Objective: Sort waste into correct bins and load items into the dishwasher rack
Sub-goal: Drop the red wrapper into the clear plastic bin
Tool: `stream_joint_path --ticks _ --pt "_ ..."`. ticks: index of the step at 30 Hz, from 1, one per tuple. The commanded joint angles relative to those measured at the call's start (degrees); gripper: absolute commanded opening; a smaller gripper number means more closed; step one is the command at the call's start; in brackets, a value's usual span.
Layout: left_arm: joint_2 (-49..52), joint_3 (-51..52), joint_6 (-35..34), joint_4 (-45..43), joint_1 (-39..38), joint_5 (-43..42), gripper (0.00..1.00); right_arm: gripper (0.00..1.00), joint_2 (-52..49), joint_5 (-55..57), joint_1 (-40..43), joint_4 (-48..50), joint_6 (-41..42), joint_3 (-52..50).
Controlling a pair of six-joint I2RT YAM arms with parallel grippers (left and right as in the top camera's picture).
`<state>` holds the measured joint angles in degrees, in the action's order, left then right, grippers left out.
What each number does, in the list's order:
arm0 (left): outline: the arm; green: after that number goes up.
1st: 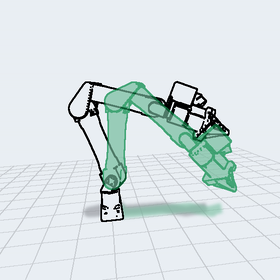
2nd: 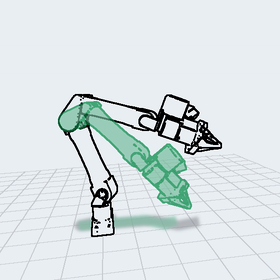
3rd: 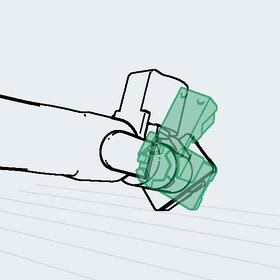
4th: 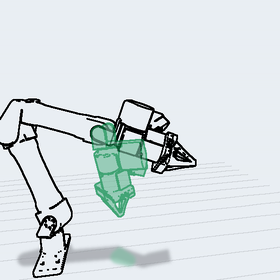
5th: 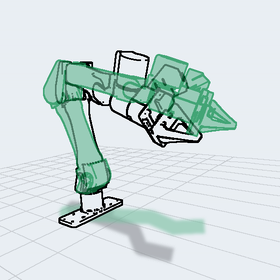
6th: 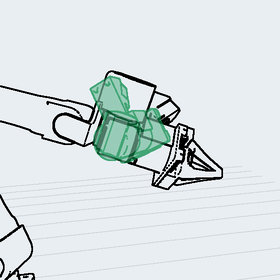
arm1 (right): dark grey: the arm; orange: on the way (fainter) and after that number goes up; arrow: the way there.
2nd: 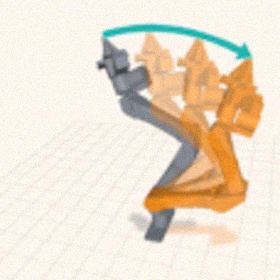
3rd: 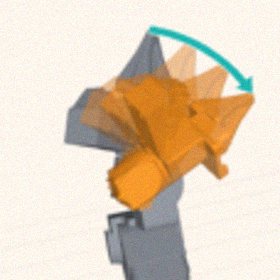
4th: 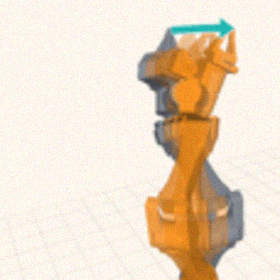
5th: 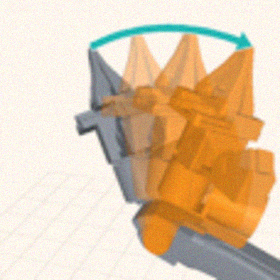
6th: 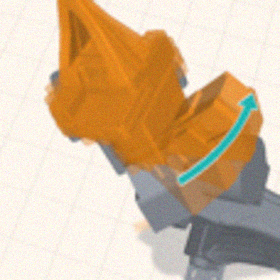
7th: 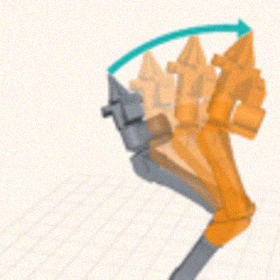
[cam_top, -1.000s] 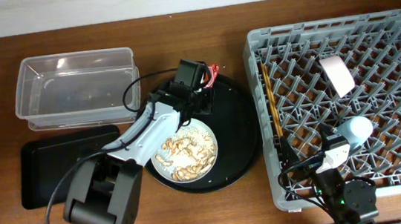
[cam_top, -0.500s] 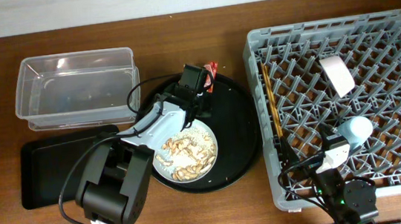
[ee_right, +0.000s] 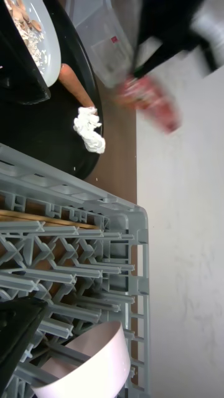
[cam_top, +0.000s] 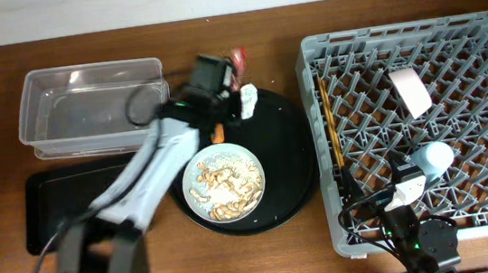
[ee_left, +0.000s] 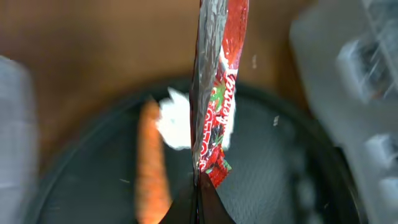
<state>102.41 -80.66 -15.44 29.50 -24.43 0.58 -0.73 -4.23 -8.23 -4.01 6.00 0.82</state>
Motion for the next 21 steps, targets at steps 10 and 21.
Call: stream_joint_path --ticks 10,21 --pt "-4.48 -0.63 -11.02 10.75 21.81 7.74 0.00 0.98 0.52 -0.72 0.37 0.15 0.42 -0.50" --pt "-0.13 0.20 -10.80 8.68 22.01 -7.93 0.87 0.98 0.55 -0.72 0.37 0.15 0.42 -0.50"
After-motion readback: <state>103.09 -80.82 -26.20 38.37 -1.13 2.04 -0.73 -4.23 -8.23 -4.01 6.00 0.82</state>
